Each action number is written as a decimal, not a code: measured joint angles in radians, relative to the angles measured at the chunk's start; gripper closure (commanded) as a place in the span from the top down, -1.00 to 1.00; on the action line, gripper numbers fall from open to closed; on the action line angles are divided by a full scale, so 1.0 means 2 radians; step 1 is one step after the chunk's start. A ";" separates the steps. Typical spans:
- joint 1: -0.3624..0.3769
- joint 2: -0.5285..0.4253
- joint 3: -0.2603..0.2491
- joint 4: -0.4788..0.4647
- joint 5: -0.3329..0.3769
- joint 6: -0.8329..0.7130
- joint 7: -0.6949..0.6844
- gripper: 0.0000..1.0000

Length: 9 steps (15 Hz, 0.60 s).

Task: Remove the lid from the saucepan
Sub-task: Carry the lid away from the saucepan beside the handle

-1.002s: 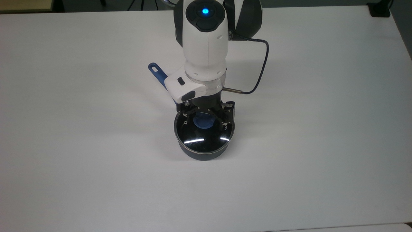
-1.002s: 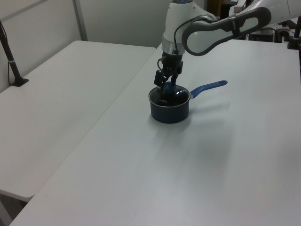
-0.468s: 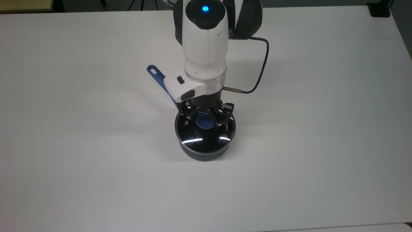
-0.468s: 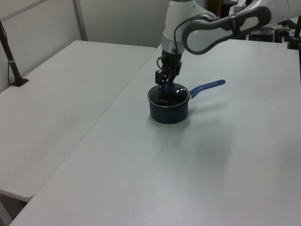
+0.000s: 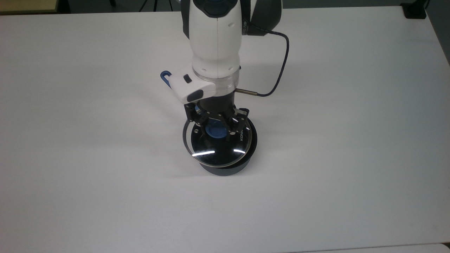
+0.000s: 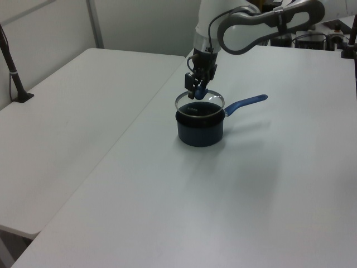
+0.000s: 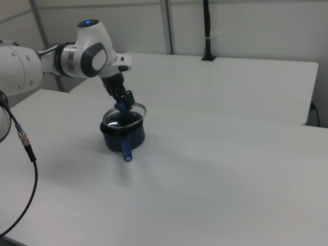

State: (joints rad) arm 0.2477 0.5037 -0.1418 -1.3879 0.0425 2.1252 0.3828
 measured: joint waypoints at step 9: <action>-0.085 -0.025 -0.033 0.000 0.023 -0.019 -0.064 -0.19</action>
State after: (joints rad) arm 0.0774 0.4530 -0.2069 -1.3878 0.0893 2.0870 0.2558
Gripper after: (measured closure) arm 0.405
